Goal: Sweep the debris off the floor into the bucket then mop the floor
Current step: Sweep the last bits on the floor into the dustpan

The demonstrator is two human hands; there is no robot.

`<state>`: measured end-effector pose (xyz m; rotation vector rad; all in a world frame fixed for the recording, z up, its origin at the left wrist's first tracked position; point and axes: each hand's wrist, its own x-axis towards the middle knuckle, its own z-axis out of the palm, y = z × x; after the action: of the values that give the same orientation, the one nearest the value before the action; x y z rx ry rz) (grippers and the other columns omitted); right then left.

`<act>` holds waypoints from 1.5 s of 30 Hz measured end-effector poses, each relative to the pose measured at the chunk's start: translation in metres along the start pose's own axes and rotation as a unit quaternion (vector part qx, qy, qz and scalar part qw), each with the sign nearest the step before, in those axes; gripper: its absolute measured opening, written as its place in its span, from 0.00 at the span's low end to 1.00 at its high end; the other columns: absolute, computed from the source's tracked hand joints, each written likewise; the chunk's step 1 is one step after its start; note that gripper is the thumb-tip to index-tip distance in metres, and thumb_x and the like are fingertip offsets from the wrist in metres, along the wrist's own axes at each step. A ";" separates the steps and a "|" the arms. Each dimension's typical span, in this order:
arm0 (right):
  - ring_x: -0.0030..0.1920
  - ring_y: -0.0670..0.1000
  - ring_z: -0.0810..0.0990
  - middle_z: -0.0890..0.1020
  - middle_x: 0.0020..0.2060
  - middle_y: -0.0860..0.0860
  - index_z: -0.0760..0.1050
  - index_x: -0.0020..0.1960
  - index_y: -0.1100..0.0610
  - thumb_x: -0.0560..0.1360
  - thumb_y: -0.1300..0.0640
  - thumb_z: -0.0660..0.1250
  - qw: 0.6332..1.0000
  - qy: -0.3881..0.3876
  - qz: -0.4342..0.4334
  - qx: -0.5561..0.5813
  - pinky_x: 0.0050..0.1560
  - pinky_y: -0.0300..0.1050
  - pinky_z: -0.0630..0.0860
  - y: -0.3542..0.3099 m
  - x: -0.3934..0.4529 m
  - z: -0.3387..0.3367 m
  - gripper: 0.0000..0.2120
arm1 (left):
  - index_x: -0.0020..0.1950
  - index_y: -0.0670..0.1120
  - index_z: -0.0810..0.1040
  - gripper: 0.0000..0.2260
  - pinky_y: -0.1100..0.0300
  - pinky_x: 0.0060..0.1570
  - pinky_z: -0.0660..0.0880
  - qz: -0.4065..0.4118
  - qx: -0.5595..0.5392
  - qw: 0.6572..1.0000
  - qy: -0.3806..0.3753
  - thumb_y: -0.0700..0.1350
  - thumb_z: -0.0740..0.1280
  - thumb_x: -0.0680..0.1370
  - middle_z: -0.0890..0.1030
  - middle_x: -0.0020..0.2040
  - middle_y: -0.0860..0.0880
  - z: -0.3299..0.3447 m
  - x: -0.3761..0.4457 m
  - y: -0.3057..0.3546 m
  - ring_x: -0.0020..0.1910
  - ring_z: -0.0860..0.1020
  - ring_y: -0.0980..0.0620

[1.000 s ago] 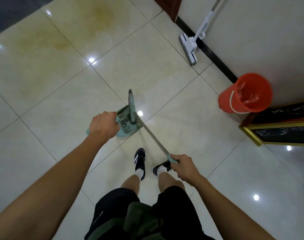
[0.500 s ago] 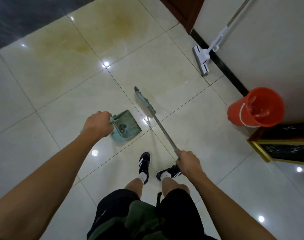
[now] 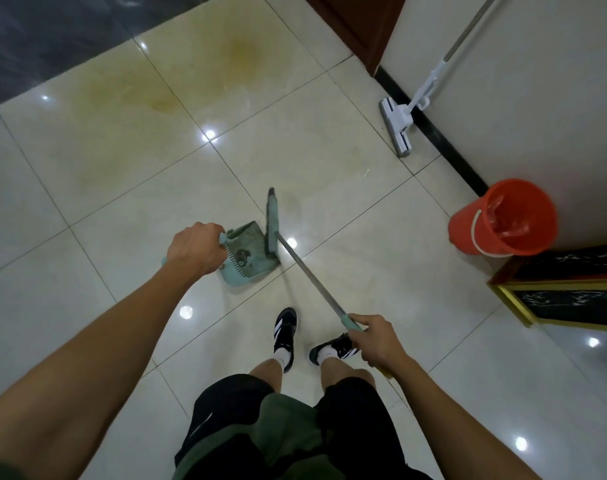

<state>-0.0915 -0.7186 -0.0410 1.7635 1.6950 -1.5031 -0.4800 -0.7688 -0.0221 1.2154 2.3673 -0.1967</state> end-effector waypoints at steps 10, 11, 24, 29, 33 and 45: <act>0.25 0.48 0.74 0.81 0.40 0.55 0.74 0.71 0.52 0.77 0.61 0.64 0.986 0.121 0.053 0.106 0.22 0.37 0.70 0.025 -0.033 -0.051 0.22 | 0.46 0.51 0.80 0.02 0.53 0.40 0.81 0.070 -0.007 0.997 0.016 0.46 0.68 0.74 0.80 0.38 0.49 -0.046 0.016 0.066 0.36 0.78 0.49; 0.25 0.48 0.75 0.81 0.41 0.55 0.74 0.71 0.53 0.77 0.61 0.64 0.982 0.135 0.060 0.120 0.22 0.37 0.71 0.026 -0.036 -0.055 0.22 | 0.46 0.51 0.80 0.03 0.52 0.41 0.81 0.085 -0.002 0.996 0.017 0.46 0.68 0.74 0.80 0.39 0.49 -0.053 0.018 0.080 0.36 0.78 0.48; 0.24 0.52 0.71 0.78 0.32 0.61 0.75 0.63 0.61 0.79 0.64 0.64 0.880 0.213 0.139 0.401 0.24 0.40 0.68 0.062 -0.084 -0.104 0.12 | 0.48 0.52 0.81 0.07 0.48 0.44 0.82 0.280 0.024 0.959 0.044 0.52 0.69 0.73 0.81 0.41 0.47 -0.105 0.014 0.258 0.39 0.80 0.44; 0.24 0.51 0.70 0.76 0.33 0.61 0.79 0.52 0.61 0.78 0.66 0.64 0.822 0.229 0.159 0.496 0.24 0.39 0.66 0.082 -0.101 -0.113 0.06 | 0.42 0.53 0.79 0.03 0.52 0.38 0.81 0.315 0.008 0.947 0.069 0.51 0.70 0.74 0.80 0.36 0.50 -0.123 0.007 0.308 0.34 0.77 0.49; 0.23 0.52 0.70 0.76 0.32 0.62 0.78 0.49 0.67 0.79 0.66 0.65 0.775 0.245 0.175 0.556 0.22 0.37 0.66 0.093 -0.106 -0.133 0.05 | 0.43 0.54 0.80 0.03 0.50 0.40 0.82 0.339 0.005 0.938 0.079 0.51 0.70 0.75 0.80 0.36 0.51 -0.145 -0.005 0.351 0.35 0.79 0.48; 0.33 0.58 0.78 0.79 0.47 0.70 0.70 0.54 0.70 0.79 0.69 0.59 0.737 0.270 0.168 0.597 0.23 0.39 0.72 0.126 -0.096 -0.211 0.06 | 0.45 0.53 0.81 0.05 0.52 0.39 0.76 0.407 0.007 0.899 0.161 0.44 0.68 0.72 0.83 0.41 0.45 -0.192 -0.056 0.452 0.40 0.79 0.39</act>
<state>0.1373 -0.6465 0.0687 3.1131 0.2259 -2.2088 -0.1572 -0.4761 0.2108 2.2570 1.8712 0.2870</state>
